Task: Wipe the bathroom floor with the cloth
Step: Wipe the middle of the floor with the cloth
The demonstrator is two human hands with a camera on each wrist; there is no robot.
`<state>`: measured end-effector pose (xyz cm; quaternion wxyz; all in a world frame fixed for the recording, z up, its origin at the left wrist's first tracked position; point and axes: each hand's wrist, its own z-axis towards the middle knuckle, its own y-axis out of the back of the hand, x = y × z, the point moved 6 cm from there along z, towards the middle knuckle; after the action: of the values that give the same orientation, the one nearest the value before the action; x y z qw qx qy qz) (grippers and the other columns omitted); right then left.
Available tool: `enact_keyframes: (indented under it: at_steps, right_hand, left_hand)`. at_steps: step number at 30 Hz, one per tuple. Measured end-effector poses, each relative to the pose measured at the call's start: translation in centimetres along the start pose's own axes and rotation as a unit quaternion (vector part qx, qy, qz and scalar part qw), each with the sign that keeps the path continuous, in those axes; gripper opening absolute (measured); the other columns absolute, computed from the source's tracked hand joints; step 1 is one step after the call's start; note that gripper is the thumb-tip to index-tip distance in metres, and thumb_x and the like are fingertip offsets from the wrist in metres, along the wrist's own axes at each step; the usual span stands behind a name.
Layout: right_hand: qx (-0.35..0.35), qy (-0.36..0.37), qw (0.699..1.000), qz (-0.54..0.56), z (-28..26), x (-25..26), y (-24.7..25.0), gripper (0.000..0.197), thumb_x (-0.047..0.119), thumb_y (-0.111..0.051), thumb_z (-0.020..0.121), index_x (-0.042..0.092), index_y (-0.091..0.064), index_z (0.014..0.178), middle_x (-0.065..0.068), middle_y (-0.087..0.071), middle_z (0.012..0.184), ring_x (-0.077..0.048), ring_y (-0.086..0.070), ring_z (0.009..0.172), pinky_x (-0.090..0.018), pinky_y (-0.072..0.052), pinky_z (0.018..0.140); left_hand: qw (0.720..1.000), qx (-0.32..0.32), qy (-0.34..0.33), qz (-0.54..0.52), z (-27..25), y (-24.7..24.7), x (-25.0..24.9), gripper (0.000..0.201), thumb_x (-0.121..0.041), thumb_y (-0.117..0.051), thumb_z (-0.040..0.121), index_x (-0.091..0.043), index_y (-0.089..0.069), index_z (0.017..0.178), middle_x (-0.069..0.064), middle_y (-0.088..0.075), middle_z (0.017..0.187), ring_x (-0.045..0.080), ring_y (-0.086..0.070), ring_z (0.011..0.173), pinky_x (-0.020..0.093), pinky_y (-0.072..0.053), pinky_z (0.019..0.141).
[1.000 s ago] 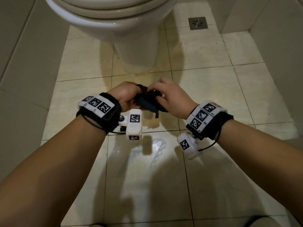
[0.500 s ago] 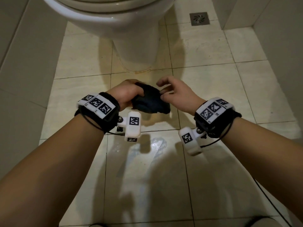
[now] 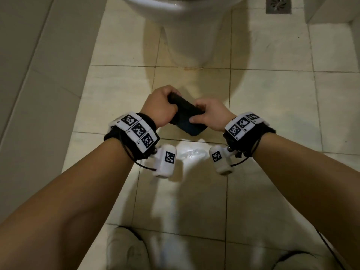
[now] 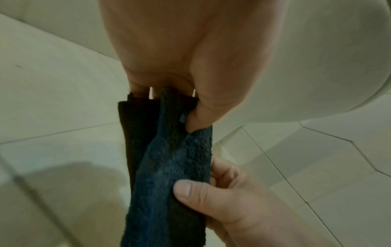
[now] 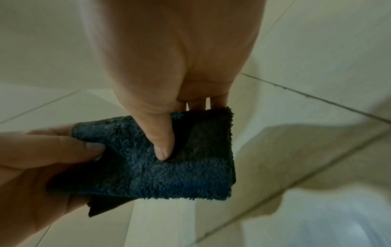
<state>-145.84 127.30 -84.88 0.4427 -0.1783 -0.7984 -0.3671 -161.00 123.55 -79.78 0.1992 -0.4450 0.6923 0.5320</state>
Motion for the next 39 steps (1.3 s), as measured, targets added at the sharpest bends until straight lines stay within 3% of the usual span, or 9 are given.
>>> enact_keyframes:
  at_steps: [5, 12, 17, 22, 28, 31, 34, 37, 39]
  right_hand:
    - [0.037, -0.01, 0.997, -0.063, -2.3, 1.9, -3.3, 0.024, 0.014, -0.079, 0.08, 0.026, -0.057, 0.081, 0.009, -0.058, 0.079, -0.015, -0.059, 0.08, -0.029, -0.047, 0.073]
    - [-0.005, -0.052, 0.992, -0.117, -2.1, -0.3, -5.7, 0.019, 0.014, -0.079, 0.079, 0.015, -0.063, 0.09, -0.001, -0.064, 0.086, -0.014, -0.057, 0.076, -0.024, -0.044, 0.068]
    - [-0.067, -0.121, 0.975, -0.172, -8.4, 0.1, -5.4, 0.023, 0.019, -0.077, 0.08, 0.014, -0.066, 0.098, -0.001, -0.062, 0.093, -0.018, -0.056, 0.085, -0.028, -0.038, 0.069]
    - [-0.163, -0.19, 0.962, -0.108, -16.7, -1.6, -3.7, 0.021, 0.016, -0.076, 0.08, 0.02, -0.056, 0.082, 0.0, -0.06, 0.085, -0.022, -0.057, 0.083, -0.031, -0.044, 0.07]
    - [-0.256, -0.2, 0.943, -0.066, -20.4, -7.4, -2.1, 0.034, 0.018, -0.077, 0.082, 0.015, -0.06, 0.111, -0.004, -0.062, 0.097, -0.023, -0.059, 0.085, -0.031, -0.047, 0.075]
    - [-0.284, -0.219, 0.933, -0.036, -22.9, -8.9, -2.0, 0.031, 0.017, -0.075, 0.083, 0.015, -0.058, 0.109, -0.006, -0.062, 0.098, -0.024, -0.059, 0.088, -0.033, -0.048, 0.076]
    - [-0.31, -0.254, 0.916, -0.004, -25.4, -9.9, -1.7, 0.025, 0.018, -0.073, 0.084, 0.017, -0.056, 0.104, -0.007, -0.062, 0.097, -0.027, -0.061, 0.09, -0.03, -0.044, 0.065]
    - [-0.323, -0.258, 0.911, 0.012, -25.8, -10.3, -1.5, 0.023, 0.019, -0.07, 0.085, 0.016, -0.056, 0.102, -0.007, -0.062, 0.095, -0.027, -0.061, 0.09, -0.033, -0.048, 0.07]
    - [-0.324, -0.256, 0.911, -0.012, -25.7, -11.0, -1.8, 0.021, 0.019, -0.067, 0.085, 0.017, -0.054, 0.101, -0.005, -0.06, 0.094, -0.025, -0.058, 0.087, -0.031, -0.044, 0.064]
  left_hand:
    - [0.999, -0.037, 0.02, 0.002, -4.0, 0.6, 2.8, 0.049, 0.003, -0.058, 0.08, -0.016, -0.055, 0.125, 0.0, -0.059, 0.109, 0.021, -0.059, 0.103, 0.033, -0.051, 0.092]
    - [0.999, -0.026, -0.039, 0.017, -1.6, -0.7, 9.3, 0.043, -0.001, -0.063, 0.084, -0.015, -0.057, 0.124, 0.0, -0.058, 0.106, 0.018, -0.058, 0.099, 0.03, -0.048, 0.09]
    - [0.998, 0.045, -0.051, -0.001, -5.3, -3.9, 8.6, 0.035, -0.004, -0.061, 0.086, -0.01, -0.058, 0.12, 0.009, -0.065, 0.115, 0.026, -0.06, 0.105, 0.032, -0.048, 0.089]
    - [0.995, 0.072, -0.062, 0.004, -9.4, -7.1, 6.1, 0.041, -0.014, -0.066, 0.086, -0.016, -0.055, 0.125, 0.007, -0.061, 0.117, 0.024, -0.059, 0.104, 0.032, -0.047, 0.087]
    - [0.986, 0.099, -0.077, 0.111, -9.9, -11.4, 6.9, 0.049, -0.022, -0.069, 0.086, -0.018, -0.052, 0.132, 0.008, -0.058, 0.121, 0.026, -0.058, 0.108, 0.036, -0.048, 0.092]
    - [0.979, 0.103, -0.077, 0.156, -11.2, -12.0, 6.9, 0.049, -0.025, -0.068, 0.086, -0.018, -0.051, 0.132, 0.008, -0.057, 0.124, 0.028, -0.057, 0.11, 0.035, -0.048, 0.089]
    - [0.967, 0.133, -0.08, 0.202, -13.3, -12.5, 7.4, 0.05, -0.028, -0.068, 0.087, -0.02, -0.05, 0.134, 0.01, -0.053, 0.129, 0.03, -0.055, 0.113, 0.038, -0.048, 0.091]
    - [0.966, 0.111, -0.061, 0.225, -13.3, -11.8, 8.1, 0.05, -0.03, -0.068, 0.086, -0.022, -0.051, 0.132, 0.014, -0.053, 0.128, 0.036, -0.056, 0.109, 0.042, -0.05, 0.087]
    - [0.961, 0.1, -0.064, 0.251, -13.1, -11.6, 8.5, 0.049, -0.03, -0.067, 0.086, -0.022, -0.052, 0.131, 0.014, -0.051, 0.131, 0.037, -0.056, 0.107, 0.042, -0.048, 0.087]
